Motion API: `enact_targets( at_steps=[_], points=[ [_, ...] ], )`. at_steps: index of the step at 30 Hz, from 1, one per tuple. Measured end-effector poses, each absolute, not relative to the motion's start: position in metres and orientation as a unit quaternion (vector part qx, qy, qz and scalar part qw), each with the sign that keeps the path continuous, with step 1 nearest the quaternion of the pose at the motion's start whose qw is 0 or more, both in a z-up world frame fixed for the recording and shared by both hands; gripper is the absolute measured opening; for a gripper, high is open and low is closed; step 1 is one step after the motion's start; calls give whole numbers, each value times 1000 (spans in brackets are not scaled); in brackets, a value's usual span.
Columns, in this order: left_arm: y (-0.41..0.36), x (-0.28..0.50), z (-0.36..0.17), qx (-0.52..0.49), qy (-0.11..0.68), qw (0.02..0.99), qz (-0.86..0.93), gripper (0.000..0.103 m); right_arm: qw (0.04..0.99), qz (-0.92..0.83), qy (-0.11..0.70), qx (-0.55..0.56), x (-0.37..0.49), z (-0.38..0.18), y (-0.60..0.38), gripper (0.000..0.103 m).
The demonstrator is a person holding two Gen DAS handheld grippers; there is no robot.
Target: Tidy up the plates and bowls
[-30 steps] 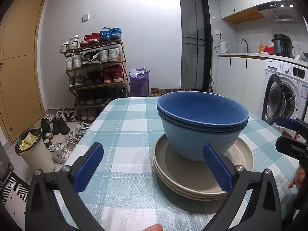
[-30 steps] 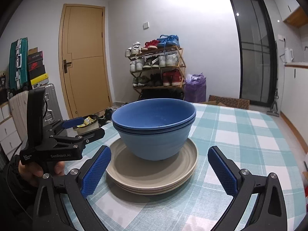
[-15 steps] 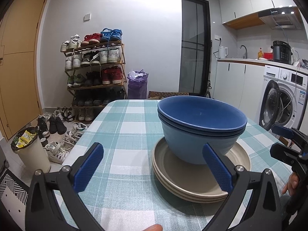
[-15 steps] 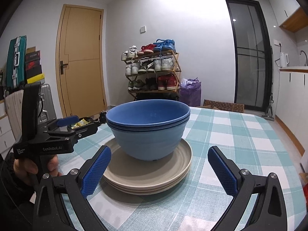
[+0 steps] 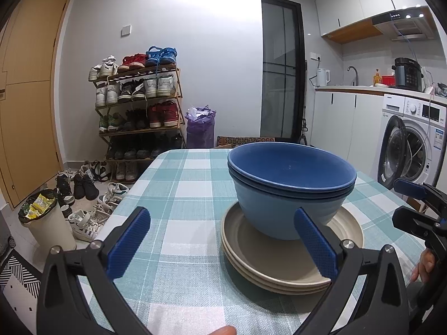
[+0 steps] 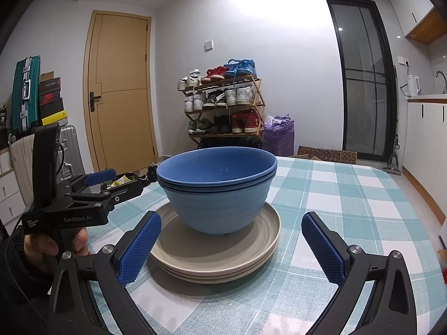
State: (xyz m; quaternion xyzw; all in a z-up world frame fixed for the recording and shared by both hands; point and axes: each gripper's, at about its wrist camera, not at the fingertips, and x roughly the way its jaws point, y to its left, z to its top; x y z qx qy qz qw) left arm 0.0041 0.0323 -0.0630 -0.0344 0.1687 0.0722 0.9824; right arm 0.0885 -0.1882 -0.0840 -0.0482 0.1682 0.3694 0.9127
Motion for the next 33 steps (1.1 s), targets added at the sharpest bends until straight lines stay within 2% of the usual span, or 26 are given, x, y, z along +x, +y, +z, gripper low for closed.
enact_targets(
  at_steps=[33],
  points=[
    [39,5,-62,-46,173,981,75,103,912,371,171,-41,90,-85,-189,102]
  ],
)
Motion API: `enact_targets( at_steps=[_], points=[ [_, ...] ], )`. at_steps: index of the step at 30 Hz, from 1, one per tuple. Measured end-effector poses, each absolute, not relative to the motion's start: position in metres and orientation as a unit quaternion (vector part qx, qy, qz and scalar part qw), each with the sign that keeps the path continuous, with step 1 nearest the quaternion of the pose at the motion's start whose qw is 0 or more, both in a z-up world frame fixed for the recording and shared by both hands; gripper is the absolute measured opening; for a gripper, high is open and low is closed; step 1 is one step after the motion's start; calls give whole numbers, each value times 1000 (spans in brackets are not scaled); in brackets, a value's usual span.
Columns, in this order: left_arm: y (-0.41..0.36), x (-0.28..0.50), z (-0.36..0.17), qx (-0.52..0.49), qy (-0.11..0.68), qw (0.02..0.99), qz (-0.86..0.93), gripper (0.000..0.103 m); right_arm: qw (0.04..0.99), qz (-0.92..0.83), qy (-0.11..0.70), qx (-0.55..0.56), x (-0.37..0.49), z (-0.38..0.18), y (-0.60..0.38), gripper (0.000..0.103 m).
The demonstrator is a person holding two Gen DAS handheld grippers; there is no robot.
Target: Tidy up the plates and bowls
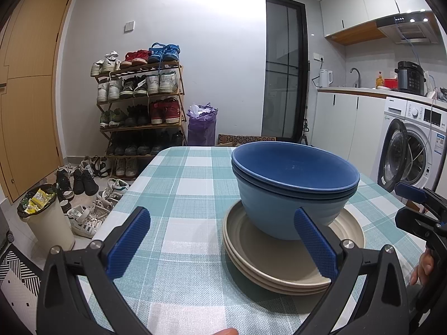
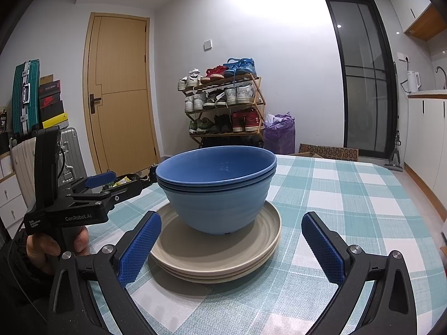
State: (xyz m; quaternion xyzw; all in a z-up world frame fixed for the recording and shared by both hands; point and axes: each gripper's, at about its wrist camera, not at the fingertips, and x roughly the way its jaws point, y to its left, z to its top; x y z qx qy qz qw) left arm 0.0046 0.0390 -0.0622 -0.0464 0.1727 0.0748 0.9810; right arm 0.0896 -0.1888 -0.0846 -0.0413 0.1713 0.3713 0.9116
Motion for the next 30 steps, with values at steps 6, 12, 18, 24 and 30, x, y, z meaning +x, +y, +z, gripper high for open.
enact_targets(
  at_steps=[6,12,18,24,30],
  points=[
    [39,4,-62,-46,172,981,77,103,912,371,172,-41,90,-85,-189,102],
    [40,2,-62,-45,168,981,82,103,912,371,172,-41,90,-85,-189,102],
    [38,2,-62,-41,166,982,84,103,912,371,172,-41,90,-84,-189,102],
    [37,1,-62,-42,165,981,89,103,912,371,172,-40,90,-84,-189,102],
    [36,0,-61,-38,162,982,85,103,912,371,172,-40,90,-84,-189,102]
  ],
)
